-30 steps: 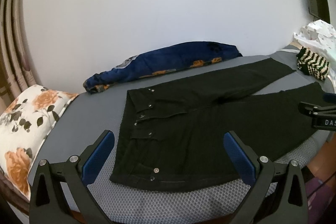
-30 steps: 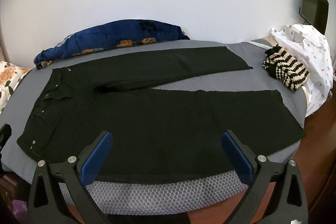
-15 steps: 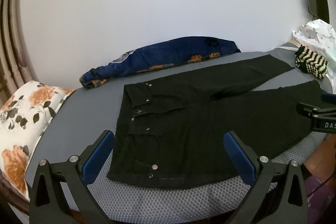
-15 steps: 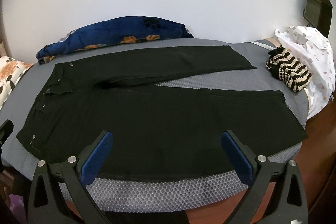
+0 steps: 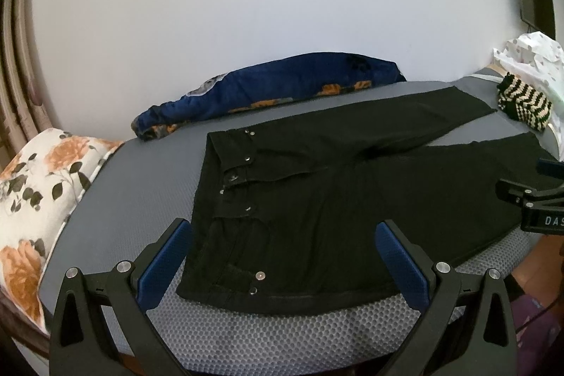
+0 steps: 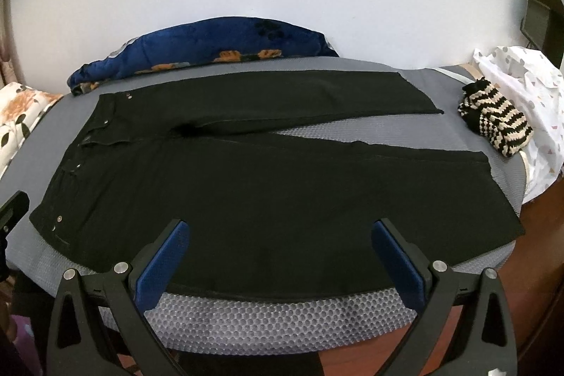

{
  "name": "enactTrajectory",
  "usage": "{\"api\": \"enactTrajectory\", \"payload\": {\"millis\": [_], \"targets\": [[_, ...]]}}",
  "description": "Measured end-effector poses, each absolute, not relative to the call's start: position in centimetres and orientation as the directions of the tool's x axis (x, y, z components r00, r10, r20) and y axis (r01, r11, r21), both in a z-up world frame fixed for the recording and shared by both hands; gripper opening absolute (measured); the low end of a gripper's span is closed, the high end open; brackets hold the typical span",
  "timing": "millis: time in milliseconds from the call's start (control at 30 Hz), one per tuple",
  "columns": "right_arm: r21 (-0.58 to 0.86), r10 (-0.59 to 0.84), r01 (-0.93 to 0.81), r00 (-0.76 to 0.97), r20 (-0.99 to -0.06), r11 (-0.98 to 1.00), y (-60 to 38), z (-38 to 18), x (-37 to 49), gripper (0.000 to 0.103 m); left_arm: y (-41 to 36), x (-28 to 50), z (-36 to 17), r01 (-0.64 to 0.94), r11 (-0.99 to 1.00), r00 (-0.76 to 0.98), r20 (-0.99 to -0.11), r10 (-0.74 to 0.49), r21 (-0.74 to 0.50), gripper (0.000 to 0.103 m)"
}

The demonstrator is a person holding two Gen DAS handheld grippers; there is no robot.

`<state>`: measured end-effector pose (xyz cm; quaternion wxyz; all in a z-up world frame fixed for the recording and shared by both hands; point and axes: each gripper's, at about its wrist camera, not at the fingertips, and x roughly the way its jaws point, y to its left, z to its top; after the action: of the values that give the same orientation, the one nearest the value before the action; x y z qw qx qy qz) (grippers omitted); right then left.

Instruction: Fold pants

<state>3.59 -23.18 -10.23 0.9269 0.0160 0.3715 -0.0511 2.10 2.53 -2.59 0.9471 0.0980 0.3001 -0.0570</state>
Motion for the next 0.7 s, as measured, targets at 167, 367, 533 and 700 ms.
{"api": "enactTrajectory", "payload": {"millis": [167, 367, 533, 700], "targets": [[-0.004, -0.075, 0.1, 0.719, -0.691, 0.995, -23.0, -10.11, 3.53, 0.102, 2.39, 2.0, -2.74, 0.177, 0.973, 0.81, -0.584, -0.059, 0.148, 0.103], [-0.006, -0.073, 0.095, 0.722, -0.688, 0.995, -22.81, -9.91, 3.44, 0.102, 2.02, 1.51, -2.59, 0.186, 0.971, 0.814, -0.577, -0.066, 0.152, 0.103], [-0.012, -0.074, 0.091, 0.726, -0.684, 0.996, -22.66, -9.71, 3.39, 0.102, 1.89, 1.32, -2.51, 0.188, 0.97, 0.815, -0.576, -0.068, 0.151, 0.103], [-0.013, -0.076, 0.092, 0.725, -0.685, 0.996, -22.62, -9.67, 3.4, 0.102, 1.83, 1.32, -2.53, 0.189, 0.97, 0.813, -0.578, -0.068, 0.151, 0.103]]}}
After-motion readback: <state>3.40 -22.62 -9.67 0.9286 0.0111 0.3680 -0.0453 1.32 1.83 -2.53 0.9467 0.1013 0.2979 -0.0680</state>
